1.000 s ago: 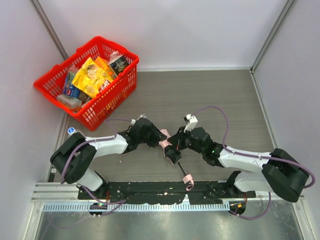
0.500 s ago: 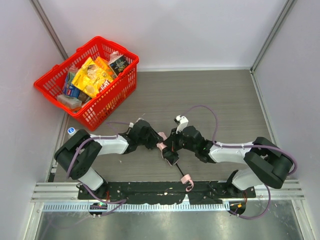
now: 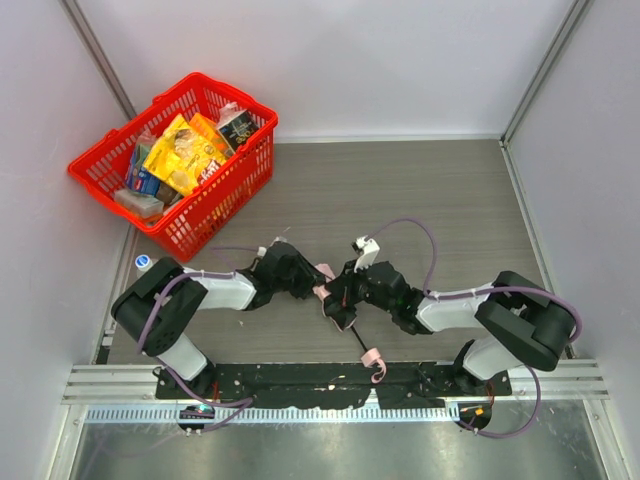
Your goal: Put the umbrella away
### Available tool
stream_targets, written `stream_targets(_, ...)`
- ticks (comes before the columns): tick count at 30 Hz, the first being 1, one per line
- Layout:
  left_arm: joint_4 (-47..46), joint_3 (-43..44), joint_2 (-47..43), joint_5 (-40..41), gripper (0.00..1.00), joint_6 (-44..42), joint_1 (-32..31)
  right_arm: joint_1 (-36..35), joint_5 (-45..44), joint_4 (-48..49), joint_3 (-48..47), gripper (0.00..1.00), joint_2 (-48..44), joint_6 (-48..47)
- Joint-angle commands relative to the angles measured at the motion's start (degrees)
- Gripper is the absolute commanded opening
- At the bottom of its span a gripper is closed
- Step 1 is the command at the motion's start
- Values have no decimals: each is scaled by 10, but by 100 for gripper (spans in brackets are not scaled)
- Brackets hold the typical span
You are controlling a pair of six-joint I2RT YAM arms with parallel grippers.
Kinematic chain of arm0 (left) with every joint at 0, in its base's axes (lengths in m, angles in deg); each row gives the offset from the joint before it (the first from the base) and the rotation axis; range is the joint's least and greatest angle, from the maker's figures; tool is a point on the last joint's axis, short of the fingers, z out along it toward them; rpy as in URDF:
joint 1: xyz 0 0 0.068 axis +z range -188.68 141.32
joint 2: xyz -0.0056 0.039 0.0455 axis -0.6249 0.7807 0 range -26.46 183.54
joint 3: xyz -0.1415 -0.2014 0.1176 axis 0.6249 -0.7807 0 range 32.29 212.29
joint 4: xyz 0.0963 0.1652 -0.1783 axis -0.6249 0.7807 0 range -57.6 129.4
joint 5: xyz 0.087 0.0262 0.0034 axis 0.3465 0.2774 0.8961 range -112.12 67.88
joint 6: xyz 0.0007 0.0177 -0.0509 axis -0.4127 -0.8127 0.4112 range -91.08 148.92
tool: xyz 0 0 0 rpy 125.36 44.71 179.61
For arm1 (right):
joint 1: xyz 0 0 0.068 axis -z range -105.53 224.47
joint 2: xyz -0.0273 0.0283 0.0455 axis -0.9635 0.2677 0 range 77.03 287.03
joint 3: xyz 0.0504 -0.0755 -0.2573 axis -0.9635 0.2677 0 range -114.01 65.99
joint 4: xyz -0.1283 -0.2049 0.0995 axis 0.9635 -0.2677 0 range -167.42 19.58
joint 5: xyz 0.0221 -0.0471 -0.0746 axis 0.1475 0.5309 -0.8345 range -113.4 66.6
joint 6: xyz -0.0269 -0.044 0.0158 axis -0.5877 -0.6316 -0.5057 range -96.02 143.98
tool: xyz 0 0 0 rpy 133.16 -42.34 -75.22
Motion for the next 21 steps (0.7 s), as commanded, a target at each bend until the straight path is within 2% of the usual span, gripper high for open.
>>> stream_targets(1,-32,-8,50,83,0,12,-4,-73,267,167,-12,1,17,55)
stream_targets(3,-35,-10,51,84,0,10,-4,-73,283,120,-26,1,18,8)
stream_targets(7,-29,-9,55,84,0,1,-3,-82,286,-83,-101,1,15,-111)
stream_targets(10,-34,-12,56,82,0,-2,-3,-82,284,-170,-133,7,10,-152)
stream_targets(14,-59,-21,62,78,0,0,-2,-82,340,-160,-146,16,32,-124)
stream_targets(15,-63,-21,63,76,0,0,-3,-82,371,-142,-146,18,39,-107)
stream_targets(19,-73,-27,68,75,0,2,-1,-90,401,-36,-125,29,45,-22)
stream_targets(21,-84,-28,69,72,0,1,0,-90,398,7,-116,29,40,11)
